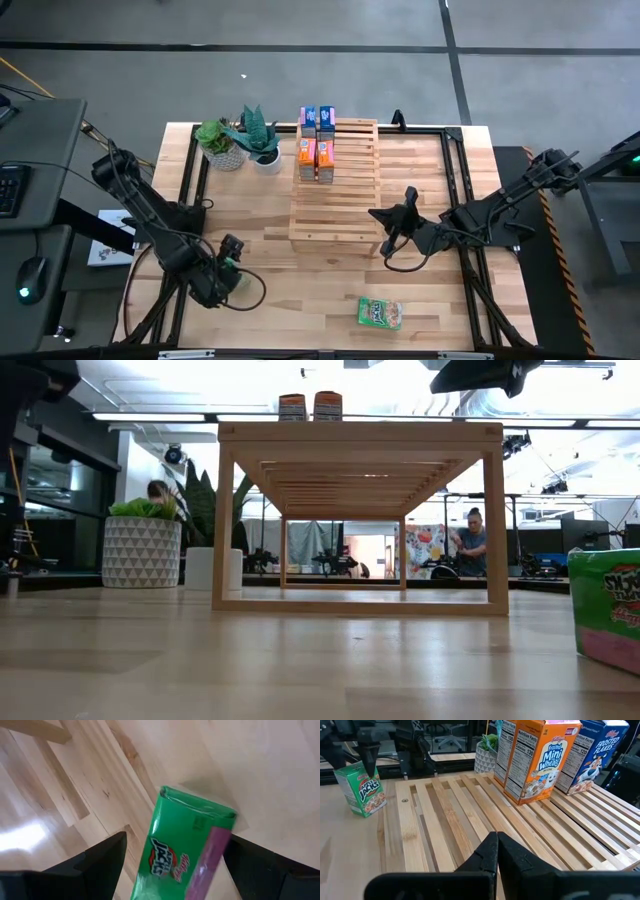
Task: Stack cereal on shelf
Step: Put the left green cereal box on the shelf
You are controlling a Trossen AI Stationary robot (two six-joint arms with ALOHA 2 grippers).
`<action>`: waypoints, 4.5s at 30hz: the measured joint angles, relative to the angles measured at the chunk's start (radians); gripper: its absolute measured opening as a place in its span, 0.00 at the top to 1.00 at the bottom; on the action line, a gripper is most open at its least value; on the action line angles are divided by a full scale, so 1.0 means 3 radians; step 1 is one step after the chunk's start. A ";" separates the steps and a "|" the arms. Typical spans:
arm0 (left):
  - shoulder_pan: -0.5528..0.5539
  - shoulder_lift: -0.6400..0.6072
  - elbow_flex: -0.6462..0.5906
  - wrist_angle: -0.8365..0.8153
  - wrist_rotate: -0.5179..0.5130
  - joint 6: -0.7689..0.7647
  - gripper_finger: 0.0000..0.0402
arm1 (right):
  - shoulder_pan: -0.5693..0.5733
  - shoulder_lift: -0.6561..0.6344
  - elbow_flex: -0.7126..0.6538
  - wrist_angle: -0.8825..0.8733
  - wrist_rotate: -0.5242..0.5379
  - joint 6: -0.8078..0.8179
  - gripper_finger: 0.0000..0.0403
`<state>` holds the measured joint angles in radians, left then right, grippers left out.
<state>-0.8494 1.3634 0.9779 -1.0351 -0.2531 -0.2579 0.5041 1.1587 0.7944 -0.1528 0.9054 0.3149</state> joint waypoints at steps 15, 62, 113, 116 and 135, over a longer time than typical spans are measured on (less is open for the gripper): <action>0.0036 0.0241 -0.0001 0.0033 0.0112 0.0001 0.23 | 0.0000 0.0000 0.0000 0.0000 0.0000 0.0003 1.00; 0.0223 0.0460 0.1874 -0.0846 -0.0516 0.0415 0.59 | -0.0001 0.0000 0.0000 -0.0001 0.0009 -0.0004 1.00; 0.2896 0.1532 0.3475 -0.1156 0.0529 0.0315 0.58 | -0.0001 0.0000 0.0000 -0.0076 -0.0150 0.0006 1.00; 0.2893 0.1532 0.3475 -0.1119 0.0462 0.0352 0.55 | -0.0001 0.0000 0.0000 -0.0075 -0.0151 0.0008 1.00; 0.2901 0.1515 0.3581 -0.1025 0.0369 0.0569 0.42 | 0.0000 0.0000 0.0000 -0.0072 -0.0150 0.0009 1.00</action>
<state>0.0209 1.8179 2.0522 -1.3426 -0.1425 -0.0871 0.5041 1.1587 0.7944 -0.1745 0.8605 0.3176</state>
